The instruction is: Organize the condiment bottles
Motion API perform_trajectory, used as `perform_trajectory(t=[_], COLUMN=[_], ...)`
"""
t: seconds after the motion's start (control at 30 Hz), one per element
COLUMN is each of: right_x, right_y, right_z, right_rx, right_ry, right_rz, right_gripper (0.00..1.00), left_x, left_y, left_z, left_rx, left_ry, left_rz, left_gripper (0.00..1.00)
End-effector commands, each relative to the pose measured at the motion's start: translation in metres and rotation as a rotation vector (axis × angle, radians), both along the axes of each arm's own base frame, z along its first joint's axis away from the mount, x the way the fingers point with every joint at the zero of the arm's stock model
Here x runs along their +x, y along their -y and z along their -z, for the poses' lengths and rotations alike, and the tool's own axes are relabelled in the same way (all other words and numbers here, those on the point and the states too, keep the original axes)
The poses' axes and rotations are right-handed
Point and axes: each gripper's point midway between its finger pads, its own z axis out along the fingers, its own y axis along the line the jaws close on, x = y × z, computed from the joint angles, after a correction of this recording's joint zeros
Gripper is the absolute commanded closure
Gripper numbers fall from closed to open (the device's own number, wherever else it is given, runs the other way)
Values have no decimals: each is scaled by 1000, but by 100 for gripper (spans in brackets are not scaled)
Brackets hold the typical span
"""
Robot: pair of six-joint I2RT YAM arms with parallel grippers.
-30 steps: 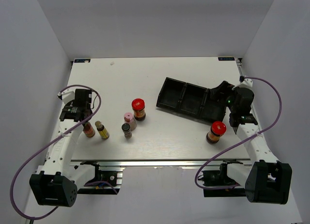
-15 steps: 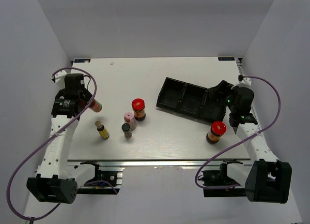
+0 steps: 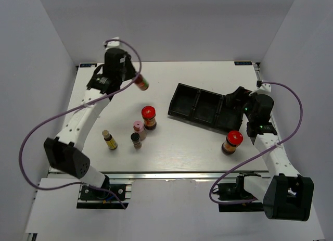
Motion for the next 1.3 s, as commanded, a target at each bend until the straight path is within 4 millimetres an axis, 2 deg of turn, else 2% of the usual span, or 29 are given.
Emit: perform_trajectory(t=[0.0,0.07,0.1,0.13,0.17,0.2,0.23,0.27,0.33,0.37,0.5,0.57,0.63,0.67,0.7,0.77,0.9,1.03,1.27], right_x=[1,1,0,0,0,0,0,0,0,0,1,1,1,2,2,2,4,4,6], right_y=[5,7,7,9,11,11,13,18,20,20,22,25,28,28,28,29,29,30,32], right_z=[-18,-19,-20,-20,-20,-19,-19,-19,-18,-17,-16,-15,-14,-14,-13,-12,-6,-5,-1], right_rx=[-27,-29,-28,-31,-34,-34,-37,-45,-48,-50,-60,-68,-76,-76,-78,-82,-86,-92,-100], right_ry=[60,61,66,66,64,60,56,52,48,47,41,35,32,33,30,27,9,9,-3], right_rz=[18,29,32,39,52,53,61,89,98,99,108,124,135,137,136,138,138,142,148], right_gripper=[11,10,11,11,11,11,11,11,11,11,11,11,11,11,11,11,11,11,11], left_x=[21,26,25,32,33,32,40,38,39,40,48,50,54,54,58,57,59,65,73], left_y=[66,88,104,117,128,139,149,162,179,192,212,222,234,240,245,253,264,271,282], left_z=[-84,-86,-95,-85,-84,-92,-78,-85,-77,-67,-55,-57,-46,-56,-43,-43,-37,-17,6], left_rx=[-35,-5,-9,3,16,14,28,20,15,23,50,40,41,38,46,41,57,108,171], left_ry=[252,265,288,272,274,294,266,279,269,255,266,289,268,289,264,270,285,267,265], left_rz=[231,307,349,380,428,451,473,525,583,614,598,615,643,648,654,665,671,651,624], left_gripper=[100,100,100,100,100,100,100,100,100,100,100,100,100,100,100,100,100,100,100])
